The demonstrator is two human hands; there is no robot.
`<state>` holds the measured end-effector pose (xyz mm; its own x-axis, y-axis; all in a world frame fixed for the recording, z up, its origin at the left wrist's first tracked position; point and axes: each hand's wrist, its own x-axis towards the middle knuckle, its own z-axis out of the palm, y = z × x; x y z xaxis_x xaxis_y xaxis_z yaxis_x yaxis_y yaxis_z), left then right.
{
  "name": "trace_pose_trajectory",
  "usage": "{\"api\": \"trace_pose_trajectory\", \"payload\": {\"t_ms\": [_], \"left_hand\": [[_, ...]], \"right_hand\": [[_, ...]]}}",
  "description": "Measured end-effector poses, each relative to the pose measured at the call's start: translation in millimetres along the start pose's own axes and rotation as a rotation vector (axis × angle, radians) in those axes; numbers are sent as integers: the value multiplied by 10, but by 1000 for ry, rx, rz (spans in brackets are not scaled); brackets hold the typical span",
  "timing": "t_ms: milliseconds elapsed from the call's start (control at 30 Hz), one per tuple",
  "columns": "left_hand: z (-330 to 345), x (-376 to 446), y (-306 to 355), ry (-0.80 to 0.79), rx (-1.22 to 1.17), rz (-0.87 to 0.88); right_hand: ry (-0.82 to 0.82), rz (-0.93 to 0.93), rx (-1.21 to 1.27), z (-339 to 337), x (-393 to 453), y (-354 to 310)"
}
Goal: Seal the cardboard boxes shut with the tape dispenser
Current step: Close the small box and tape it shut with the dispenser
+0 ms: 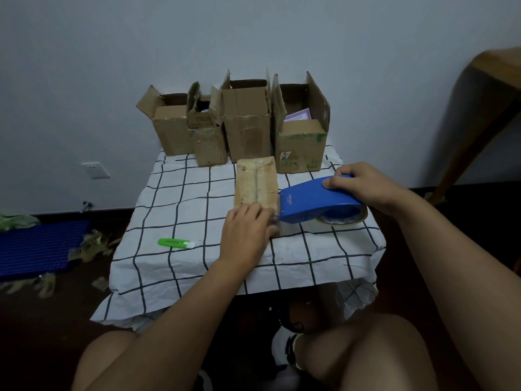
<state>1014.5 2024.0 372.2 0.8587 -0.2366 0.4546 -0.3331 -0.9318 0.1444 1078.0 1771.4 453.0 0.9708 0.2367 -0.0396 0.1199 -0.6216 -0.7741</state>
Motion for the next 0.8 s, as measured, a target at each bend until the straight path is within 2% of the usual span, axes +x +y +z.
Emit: {"api": "trace_pose_trajectory", "payload": {"t_ms": [200, 500, 800], "left_hand": [[15, 29, 17, 62, 27, -18], [34, 52, 36, 60, 52, -53], [63, 35, 63, 68, 3, -54]], "right_hand": [[7, 6, 31, -21, -14, 135], [-2, -3, -6, -142, -40, 214], [-60, 7, -201, -80, 99, -108]]}}
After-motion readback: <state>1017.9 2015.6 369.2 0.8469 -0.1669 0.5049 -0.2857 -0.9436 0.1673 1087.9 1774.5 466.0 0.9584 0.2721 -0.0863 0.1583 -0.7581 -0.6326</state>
